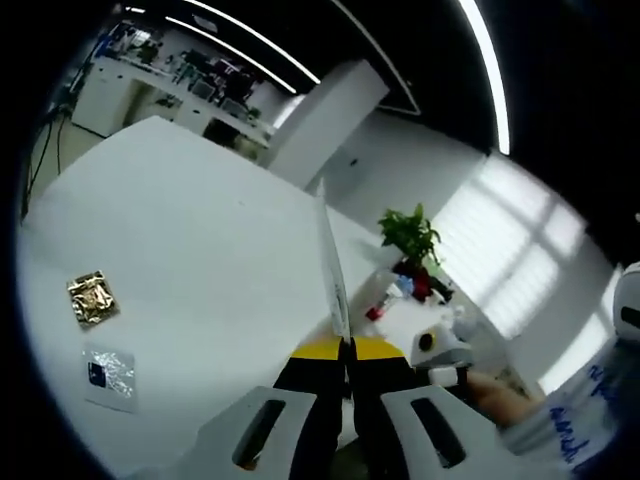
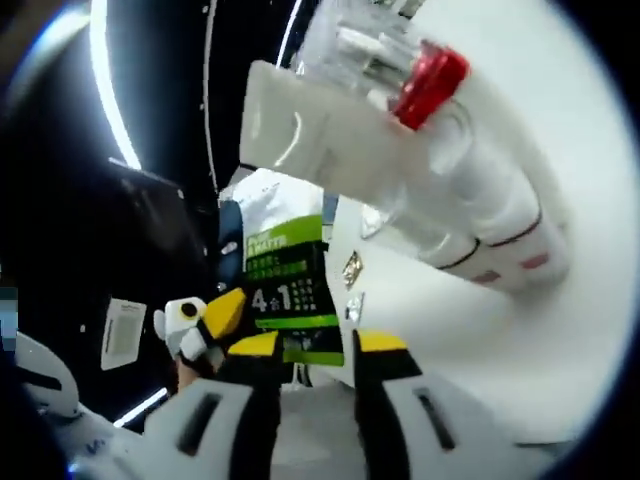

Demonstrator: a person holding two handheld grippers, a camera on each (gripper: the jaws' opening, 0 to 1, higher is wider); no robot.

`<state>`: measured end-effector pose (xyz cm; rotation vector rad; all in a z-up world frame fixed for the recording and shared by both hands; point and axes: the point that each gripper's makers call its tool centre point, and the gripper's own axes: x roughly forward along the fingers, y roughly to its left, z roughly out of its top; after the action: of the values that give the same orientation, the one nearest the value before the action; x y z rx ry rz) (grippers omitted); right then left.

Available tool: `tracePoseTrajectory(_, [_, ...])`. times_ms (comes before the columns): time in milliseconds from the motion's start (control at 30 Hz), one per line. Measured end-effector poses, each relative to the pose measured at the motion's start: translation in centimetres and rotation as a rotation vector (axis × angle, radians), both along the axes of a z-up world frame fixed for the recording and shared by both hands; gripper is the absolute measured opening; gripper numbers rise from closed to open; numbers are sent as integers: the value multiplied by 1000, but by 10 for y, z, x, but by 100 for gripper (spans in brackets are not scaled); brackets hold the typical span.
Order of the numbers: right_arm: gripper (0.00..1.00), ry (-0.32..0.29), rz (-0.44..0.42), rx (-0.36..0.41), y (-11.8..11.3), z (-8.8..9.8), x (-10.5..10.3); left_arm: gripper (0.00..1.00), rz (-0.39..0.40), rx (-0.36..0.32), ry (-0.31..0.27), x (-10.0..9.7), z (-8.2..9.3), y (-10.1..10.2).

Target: Arrange the skincare products in the storage area until every visible bottle or jar stands upright without overlapping.

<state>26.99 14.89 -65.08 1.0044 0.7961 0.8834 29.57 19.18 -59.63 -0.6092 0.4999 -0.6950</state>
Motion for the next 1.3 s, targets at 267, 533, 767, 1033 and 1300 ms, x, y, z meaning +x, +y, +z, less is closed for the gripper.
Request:
tracePoseTrajectory(267, [14,14,-10,74,1,13,0,0,13,-6,2,2,1,3])
tracePoseTrajectory(533, [5,-15,-6,85,-1,21,0,0,26,18,2,3,-3,7])
tracePoseTrajectory(767, [2,-89,34,45,-3,22,0,0,-29,54,-19,-2,-6,5])
tracePoseTrajectory(1033, [1,-210,111,13,-4,33,-6,25,-174,90,-50,-12,-4,-6])
tracePoseTrajectory(1300, [1,-221,131,17,-1,35,-13,24,-172,86,-54,12,4,4])
